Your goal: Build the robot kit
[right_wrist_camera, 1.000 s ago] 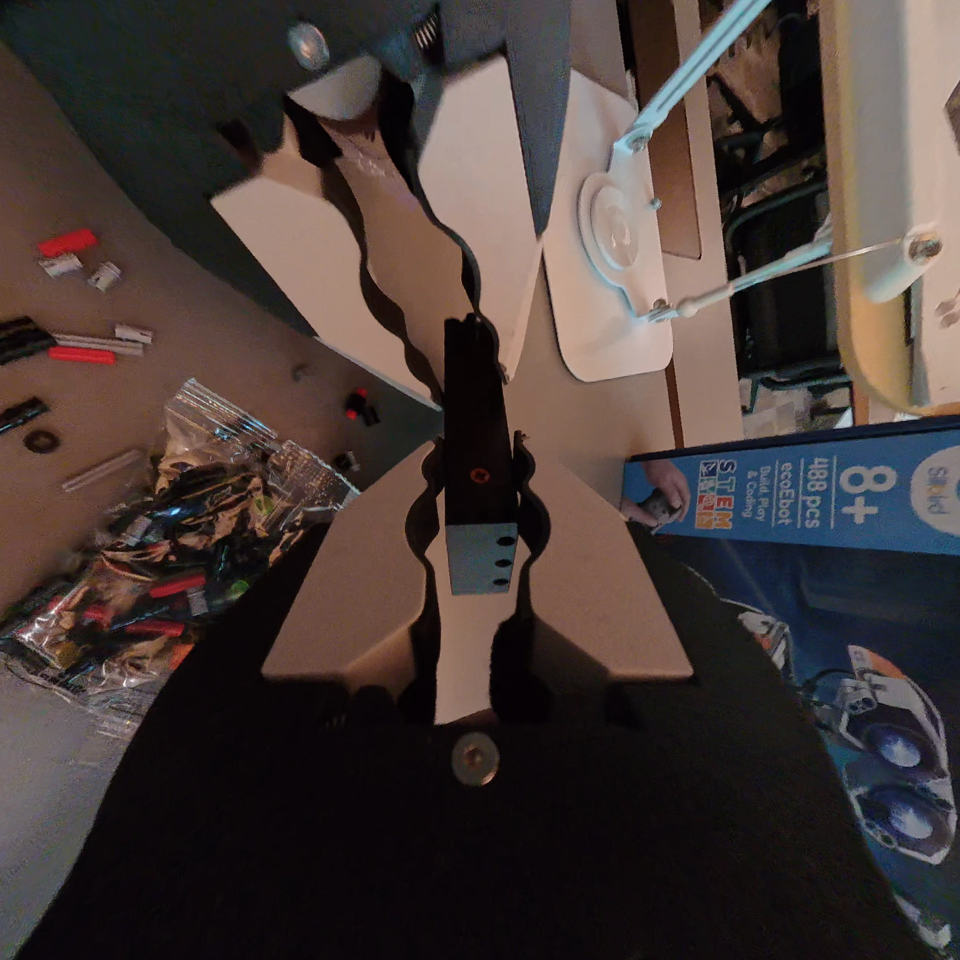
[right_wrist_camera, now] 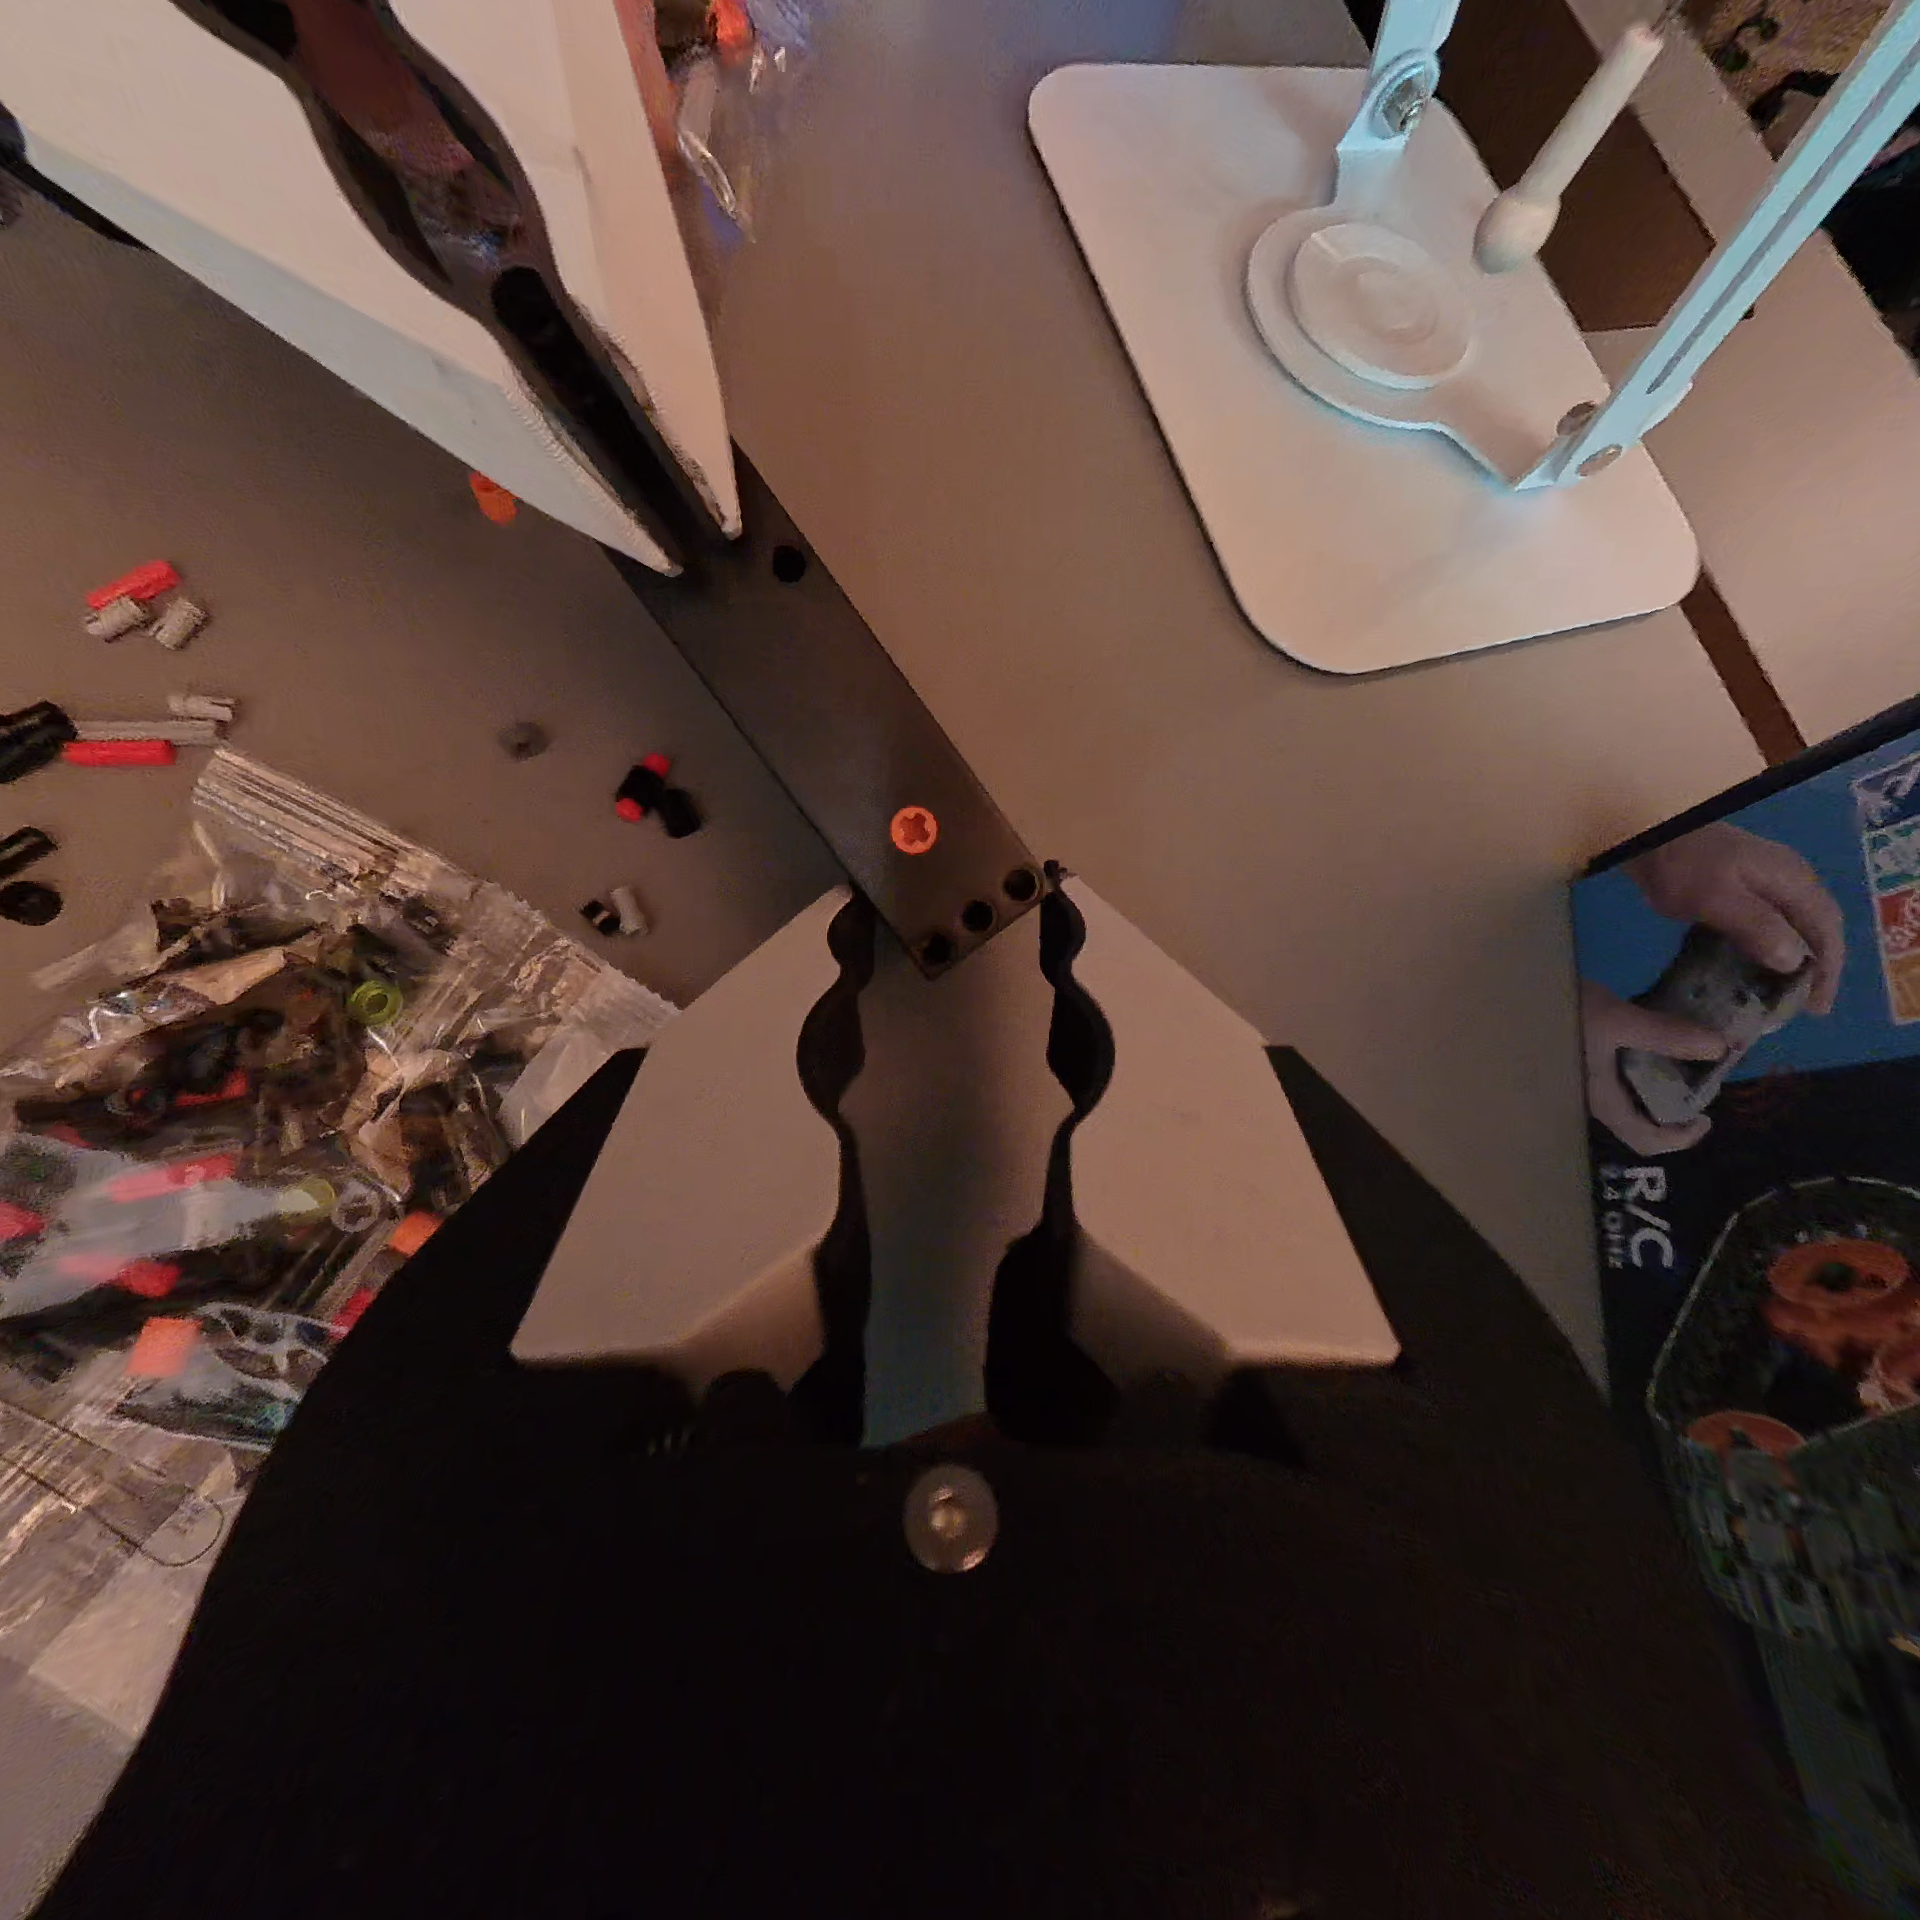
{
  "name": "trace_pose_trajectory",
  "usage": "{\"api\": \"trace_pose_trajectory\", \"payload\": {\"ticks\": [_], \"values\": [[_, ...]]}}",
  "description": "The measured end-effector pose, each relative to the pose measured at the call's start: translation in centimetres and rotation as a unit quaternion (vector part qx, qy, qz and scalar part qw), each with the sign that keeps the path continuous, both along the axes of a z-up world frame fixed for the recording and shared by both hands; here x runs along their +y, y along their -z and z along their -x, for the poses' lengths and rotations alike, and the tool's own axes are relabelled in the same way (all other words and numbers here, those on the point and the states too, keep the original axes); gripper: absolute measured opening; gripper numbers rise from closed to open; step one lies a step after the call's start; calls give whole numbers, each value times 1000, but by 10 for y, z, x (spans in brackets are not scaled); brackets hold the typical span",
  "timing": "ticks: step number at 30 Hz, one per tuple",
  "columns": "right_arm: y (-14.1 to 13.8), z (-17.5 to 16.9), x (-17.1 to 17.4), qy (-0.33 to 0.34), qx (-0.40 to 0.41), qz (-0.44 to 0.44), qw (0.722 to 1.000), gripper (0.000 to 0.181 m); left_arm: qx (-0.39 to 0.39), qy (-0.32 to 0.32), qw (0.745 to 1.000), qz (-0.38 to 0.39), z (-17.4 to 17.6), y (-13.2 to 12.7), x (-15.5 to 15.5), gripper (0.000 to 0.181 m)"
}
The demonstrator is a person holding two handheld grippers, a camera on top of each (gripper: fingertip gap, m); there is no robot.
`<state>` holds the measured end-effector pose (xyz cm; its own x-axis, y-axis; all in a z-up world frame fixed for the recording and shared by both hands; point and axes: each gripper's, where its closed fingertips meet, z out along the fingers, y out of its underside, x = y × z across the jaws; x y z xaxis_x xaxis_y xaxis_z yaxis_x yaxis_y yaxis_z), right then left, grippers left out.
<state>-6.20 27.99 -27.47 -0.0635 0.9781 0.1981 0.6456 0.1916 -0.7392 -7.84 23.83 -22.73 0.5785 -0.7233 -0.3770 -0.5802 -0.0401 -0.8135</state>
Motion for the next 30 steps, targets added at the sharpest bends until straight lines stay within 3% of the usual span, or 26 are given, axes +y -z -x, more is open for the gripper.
{"api": "trace_pose_trajectory", "payload": {"ticks": [1,4,7,11,15,21,25,30], "values": [[-3,-1,2,6,-4,-17,1000,29,4,-8,1000,-3,4,0,2,2],[-17,-9,10,37,-43,-98,994,27,28,-29,999,-20,12,-7,7,29],[-37,-9,2,43,-81,-166,982,26,83,-38,994,-52,8,-13,9,38],[-60,3,-20,33,-124,-267,955,26,166,-61,981,-81,6,-5,12,33],[-81,13,-36,24,-105,-299,948,24,116,-70,988,-77,12,-19,11,27],[-108,20,-42,22,24,-235,971,26,-1,-61,996,-67,16,-37,8,26],[-130,14,-38,44,142,-101,984,55,-87,-57,992,-70,20,-57,7,25],[-125,11,-43,10,212,58,976,58,-195,3,979,-65,8,-83,-8,23]]}}
